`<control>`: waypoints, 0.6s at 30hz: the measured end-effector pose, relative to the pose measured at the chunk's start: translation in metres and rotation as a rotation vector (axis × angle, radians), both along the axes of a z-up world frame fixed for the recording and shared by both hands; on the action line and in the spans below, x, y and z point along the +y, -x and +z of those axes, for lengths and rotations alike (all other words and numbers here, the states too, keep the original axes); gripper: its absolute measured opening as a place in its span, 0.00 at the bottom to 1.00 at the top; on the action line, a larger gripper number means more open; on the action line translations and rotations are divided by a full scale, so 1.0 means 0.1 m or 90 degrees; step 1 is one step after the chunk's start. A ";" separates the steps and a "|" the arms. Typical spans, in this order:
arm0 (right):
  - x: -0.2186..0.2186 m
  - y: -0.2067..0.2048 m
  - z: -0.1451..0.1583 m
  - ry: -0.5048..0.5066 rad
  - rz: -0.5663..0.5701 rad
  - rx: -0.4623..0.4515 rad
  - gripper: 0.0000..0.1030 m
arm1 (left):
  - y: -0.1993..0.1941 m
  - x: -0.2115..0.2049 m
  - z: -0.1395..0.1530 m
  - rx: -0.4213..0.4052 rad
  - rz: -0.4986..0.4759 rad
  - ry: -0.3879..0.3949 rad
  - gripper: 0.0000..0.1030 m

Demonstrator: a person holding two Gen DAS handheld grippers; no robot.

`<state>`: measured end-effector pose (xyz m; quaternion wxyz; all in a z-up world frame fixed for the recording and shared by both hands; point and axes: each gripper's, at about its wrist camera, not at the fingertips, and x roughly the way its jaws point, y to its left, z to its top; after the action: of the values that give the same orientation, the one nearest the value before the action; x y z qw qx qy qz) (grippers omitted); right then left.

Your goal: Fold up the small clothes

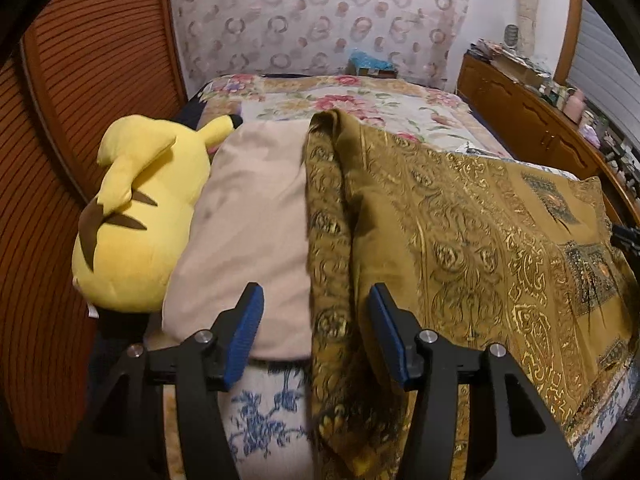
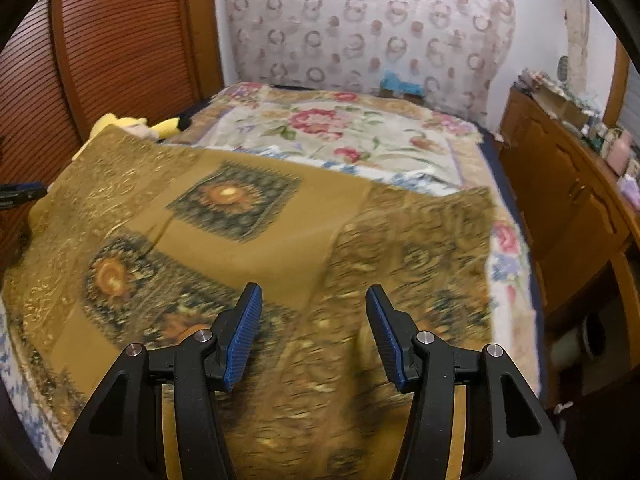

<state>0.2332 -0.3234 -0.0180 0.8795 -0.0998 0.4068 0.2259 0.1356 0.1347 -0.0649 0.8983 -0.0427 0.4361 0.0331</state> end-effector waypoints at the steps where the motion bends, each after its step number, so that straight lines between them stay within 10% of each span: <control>1: 0.03 0.01 -0.02 -0.001 0.005 0.006 0.53 | 0.02 0.00 -0.01 0.000 0.002 0.000 0.52; 18: 0.40 0.46 -0.28 0.034 0.046 0.040 0.54 | 0.39 -0.08 -0.15 0.008 0.027 -0.002 0.52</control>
<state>0.1869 -0.2836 -0.0460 0.8546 -0.1309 0.4363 0.2492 0.0966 0.1272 -0.0796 0.8946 -0.0501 0.4409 0.0530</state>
